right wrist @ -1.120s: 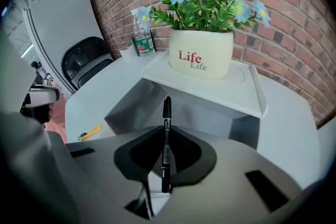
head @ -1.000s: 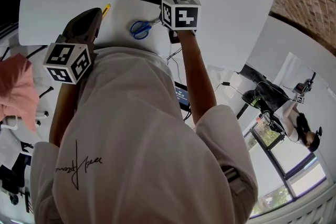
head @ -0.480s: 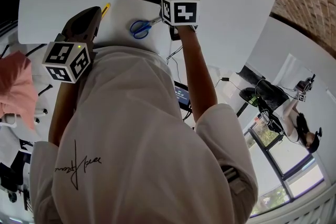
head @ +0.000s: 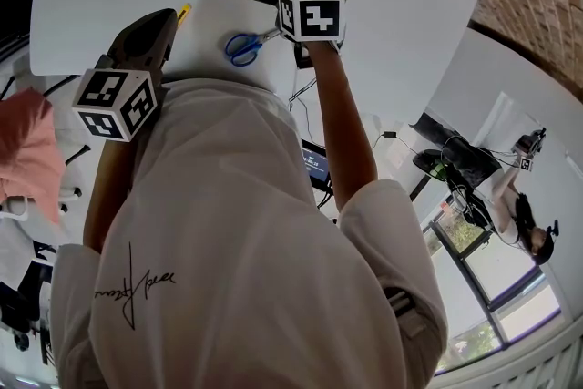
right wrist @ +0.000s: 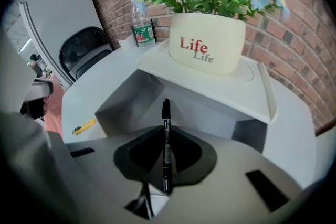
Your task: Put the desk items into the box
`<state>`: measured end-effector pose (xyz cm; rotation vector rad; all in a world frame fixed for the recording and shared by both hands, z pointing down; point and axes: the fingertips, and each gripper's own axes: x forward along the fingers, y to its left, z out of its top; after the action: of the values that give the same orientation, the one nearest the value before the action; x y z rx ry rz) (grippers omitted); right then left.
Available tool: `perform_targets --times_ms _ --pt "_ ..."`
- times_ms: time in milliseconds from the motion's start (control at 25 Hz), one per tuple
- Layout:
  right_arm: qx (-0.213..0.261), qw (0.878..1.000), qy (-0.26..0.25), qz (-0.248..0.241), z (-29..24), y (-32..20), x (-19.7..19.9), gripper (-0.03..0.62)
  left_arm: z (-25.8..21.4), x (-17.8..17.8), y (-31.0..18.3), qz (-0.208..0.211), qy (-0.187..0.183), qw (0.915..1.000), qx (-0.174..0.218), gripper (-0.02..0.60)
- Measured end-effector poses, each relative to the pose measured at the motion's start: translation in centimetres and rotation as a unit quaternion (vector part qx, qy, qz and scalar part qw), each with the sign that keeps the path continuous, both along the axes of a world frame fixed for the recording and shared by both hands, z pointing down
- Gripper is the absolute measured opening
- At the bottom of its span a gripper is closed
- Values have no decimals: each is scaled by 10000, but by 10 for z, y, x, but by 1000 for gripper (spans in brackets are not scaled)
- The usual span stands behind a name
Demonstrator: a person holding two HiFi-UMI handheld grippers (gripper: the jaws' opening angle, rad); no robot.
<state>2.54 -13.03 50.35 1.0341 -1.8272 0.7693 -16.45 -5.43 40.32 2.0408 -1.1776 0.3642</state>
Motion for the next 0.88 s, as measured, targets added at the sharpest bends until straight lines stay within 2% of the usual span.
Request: perform_targets --times_ms 880 --pt "139 9998 6 157 -7 -1 9 61 -4 4 0 62 -45 9999 70 6"
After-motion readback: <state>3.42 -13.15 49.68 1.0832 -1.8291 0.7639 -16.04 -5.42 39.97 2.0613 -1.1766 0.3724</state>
